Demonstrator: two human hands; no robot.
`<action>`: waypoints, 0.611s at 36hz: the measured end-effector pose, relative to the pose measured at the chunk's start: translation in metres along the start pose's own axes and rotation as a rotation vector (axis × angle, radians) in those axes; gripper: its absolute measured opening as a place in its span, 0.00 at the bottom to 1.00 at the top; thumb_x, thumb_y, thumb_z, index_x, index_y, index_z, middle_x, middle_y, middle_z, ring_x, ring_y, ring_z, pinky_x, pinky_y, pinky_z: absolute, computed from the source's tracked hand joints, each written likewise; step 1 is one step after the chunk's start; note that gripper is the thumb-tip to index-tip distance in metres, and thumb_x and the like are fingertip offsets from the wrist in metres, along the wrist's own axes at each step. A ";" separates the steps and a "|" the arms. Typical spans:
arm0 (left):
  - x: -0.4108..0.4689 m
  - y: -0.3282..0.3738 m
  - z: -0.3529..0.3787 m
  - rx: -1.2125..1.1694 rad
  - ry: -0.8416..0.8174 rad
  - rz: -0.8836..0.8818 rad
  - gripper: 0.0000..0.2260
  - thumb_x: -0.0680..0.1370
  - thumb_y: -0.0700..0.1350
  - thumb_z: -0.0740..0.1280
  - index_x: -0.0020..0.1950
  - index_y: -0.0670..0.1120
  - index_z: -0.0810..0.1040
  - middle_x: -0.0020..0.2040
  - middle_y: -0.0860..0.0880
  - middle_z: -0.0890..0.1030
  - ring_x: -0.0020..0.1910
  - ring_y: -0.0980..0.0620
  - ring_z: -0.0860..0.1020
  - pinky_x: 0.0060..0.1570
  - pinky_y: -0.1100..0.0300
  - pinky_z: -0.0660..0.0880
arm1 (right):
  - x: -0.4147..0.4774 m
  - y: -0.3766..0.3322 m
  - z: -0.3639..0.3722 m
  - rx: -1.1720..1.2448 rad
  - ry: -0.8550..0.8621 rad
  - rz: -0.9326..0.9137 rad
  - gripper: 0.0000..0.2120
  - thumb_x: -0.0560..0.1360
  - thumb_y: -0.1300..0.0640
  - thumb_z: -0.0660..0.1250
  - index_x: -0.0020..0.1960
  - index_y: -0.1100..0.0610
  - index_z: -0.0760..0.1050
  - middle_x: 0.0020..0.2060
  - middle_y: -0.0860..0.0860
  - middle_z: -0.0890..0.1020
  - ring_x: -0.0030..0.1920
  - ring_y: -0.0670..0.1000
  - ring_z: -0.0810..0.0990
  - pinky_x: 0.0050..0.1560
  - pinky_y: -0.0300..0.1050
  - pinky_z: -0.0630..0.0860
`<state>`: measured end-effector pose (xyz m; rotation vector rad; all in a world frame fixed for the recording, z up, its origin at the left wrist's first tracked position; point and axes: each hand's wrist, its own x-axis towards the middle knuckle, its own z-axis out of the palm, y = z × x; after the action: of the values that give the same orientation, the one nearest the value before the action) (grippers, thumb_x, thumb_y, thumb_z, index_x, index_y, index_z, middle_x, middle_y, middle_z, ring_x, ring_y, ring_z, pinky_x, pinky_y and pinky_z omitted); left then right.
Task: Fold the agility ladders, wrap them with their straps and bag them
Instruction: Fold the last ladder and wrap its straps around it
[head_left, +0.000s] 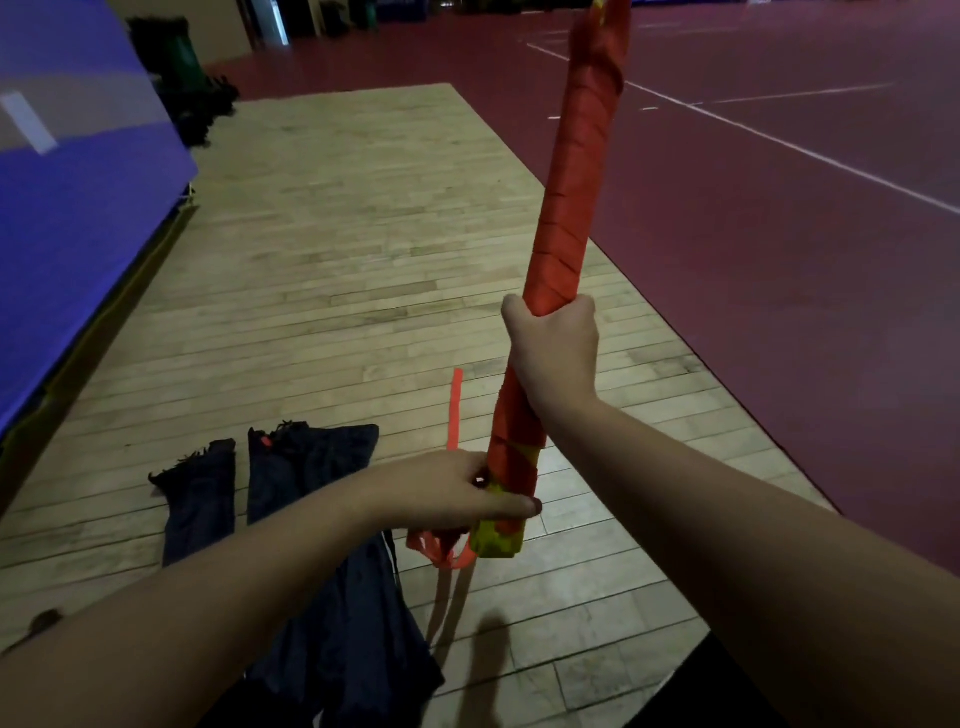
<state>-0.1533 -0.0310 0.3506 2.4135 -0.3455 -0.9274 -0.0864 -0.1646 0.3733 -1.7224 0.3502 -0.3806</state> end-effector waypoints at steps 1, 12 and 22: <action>0.000 0.002 0.004 0.085 0.089 -0.001 0.22 0.75 0.67 0.66 0.59 0.52 0.78 0.49 0.51 0.84 0.46 0.53 0.82 0.52 0.56 0.80 | -0.002 0.000 0.001 0.036 -0.023 0.025 0.16 0.74 0.50 0.70 0.53 0.58 0.68 0.38 0.50 0.76 0.35 0.54 0.81 0.39 0.55 0.83; -0.014 0.001 -0.016 -0.566 -0.067 0.386 0.24 0.63 0.66 0.75 0.46 0.47 0.82 0.39 0.52 0.84 0.35 0.57 0.81 0.36 0.68 0.75 | 0.004 -0.035 -0.022 0.955 -0.702 0.429 0.07 0.79 0.56 0.63 0.46 0.60 0.72 0.36 0.56 0.78 0.29 0.51 0.76 0.32 0.41 0.77; -0.009 -0.009 -0.016 -0.229 -0.027 0.151 0.33 0.69 0.75 0.64 0.51 0.46 0.83 0.45 0.49 0.87 0.43 0.49 0.86 0.51 0.54 0.82 | -0.003 -0.019 -0.008 0.600 -0.504 0.366 0.03 0.76 0.63 0.61 0.44 0.60 0.68 0.29 0.57 0.73 0.25 0.53 0.71 0.29 0.42 0.73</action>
<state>-0.1490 -0.0137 0.3606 2.1380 -0.4024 -0.8816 -0.0917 -0.1669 0.3935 -1.0810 0.1503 0.2078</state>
